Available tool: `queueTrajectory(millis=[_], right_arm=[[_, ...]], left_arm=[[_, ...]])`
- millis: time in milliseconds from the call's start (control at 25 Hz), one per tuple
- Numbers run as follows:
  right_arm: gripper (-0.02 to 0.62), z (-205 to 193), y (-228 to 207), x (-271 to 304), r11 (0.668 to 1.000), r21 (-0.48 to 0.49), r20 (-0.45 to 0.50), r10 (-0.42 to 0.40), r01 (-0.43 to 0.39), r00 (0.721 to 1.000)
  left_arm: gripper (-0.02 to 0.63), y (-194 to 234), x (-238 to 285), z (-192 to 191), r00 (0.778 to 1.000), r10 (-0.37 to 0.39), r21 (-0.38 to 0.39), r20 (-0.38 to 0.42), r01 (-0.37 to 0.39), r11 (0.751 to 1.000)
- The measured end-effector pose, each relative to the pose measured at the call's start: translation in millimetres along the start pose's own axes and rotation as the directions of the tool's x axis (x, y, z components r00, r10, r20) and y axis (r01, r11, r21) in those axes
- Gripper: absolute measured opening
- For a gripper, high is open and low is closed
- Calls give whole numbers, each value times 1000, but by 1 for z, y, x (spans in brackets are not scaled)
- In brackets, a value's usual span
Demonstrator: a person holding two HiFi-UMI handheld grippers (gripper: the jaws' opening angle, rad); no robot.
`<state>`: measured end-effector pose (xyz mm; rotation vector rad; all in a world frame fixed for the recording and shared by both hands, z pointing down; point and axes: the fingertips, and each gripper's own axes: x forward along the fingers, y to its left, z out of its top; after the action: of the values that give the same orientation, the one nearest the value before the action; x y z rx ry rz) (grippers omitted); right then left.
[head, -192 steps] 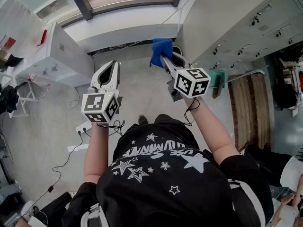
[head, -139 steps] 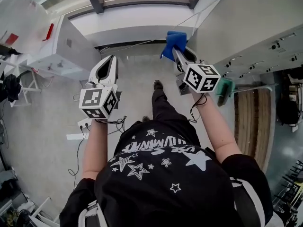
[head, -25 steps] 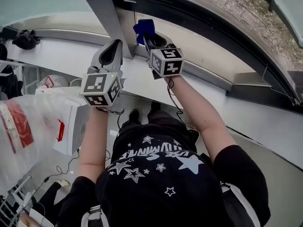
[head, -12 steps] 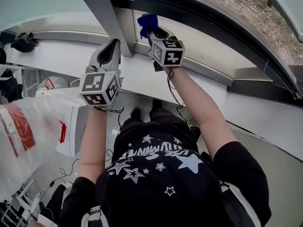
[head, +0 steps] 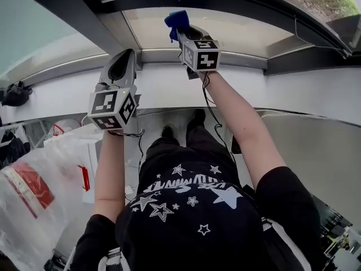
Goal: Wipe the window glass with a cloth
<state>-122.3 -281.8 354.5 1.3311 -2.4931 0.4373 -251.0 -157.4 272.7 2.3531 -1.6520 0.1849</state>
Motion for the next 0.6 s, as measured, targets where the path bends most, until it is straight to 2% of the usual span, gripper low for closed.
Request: queueTrajectory(millis=[240,440,600], right_arm=[[74,-4,-59,-40,996,35,33,-88,87,996],[75,-2,-117,-73,992,69,57,-112,108,992],[74,-7,-172,-104,990,77,47,-118,114,992]], left_arm=[[9,-41,18,-8,997,-70,33,-36,71,997],[9,-87,45,-4,996,-76,55,-41,78,995],[9,-138,73,-5,996,-80,32,-46,81,996]])
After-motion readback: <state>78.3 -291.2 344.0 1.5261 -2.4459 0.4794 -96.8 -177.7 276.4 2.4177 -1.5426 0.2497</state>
